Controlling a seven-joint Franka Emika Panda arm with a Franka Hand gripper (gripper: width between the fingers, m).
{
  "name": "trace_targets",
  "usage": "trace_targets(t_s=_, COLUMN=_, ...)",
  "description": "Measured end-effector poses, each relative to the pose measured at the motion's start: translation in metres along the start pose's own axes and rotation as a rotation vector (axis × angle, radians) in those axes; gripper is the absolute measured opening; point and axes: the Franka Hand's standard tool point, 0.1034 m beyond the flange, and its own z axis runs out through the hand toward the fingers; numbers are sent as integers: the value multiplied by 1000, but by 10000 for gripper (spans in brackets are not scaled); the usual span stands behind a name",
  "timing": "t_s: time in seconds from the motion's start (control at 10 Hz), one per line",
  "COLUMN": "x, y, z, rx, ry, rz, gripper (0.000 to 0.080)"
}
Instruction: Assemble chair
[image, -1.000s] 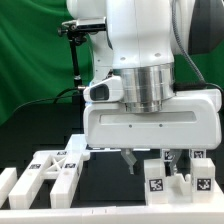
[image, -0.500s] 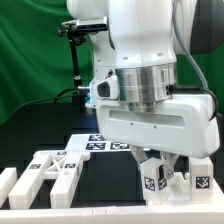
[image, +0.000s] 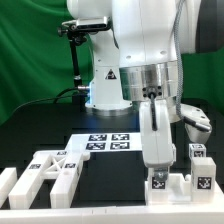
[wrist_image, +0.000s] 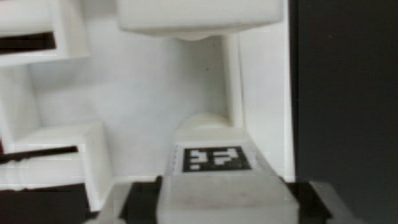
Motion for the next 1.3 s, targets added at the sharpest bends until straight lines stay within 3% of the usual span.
trace_targets(t_s=0.2, x=6, y=4, z=1, rx=-21, ry=7, rz=94, gripper=287)
trace_targets(t_s=0.5, x=8, y=6, z=1, rx=-28, ry=16, rz=106, gripper=288)
trace_targets(t_s=0.7, x=8, y=6, z=1, rx=-28, ry=15, rz=89, gripper=530)
trace_targets(t_s=0.8, x=7, y=3, z=-8, rx=-25, ry=8, rz=18, gripper=530)
trace_targets(t_s=0.9, x=6, y=0, z=-18, rx=-15, ry=3, rz=-20, gripper=628)
trace_targets(t_s=1.3, x=4, y=1, z=-17, rx=-21, ry=2, rz=-40, gripper=649)
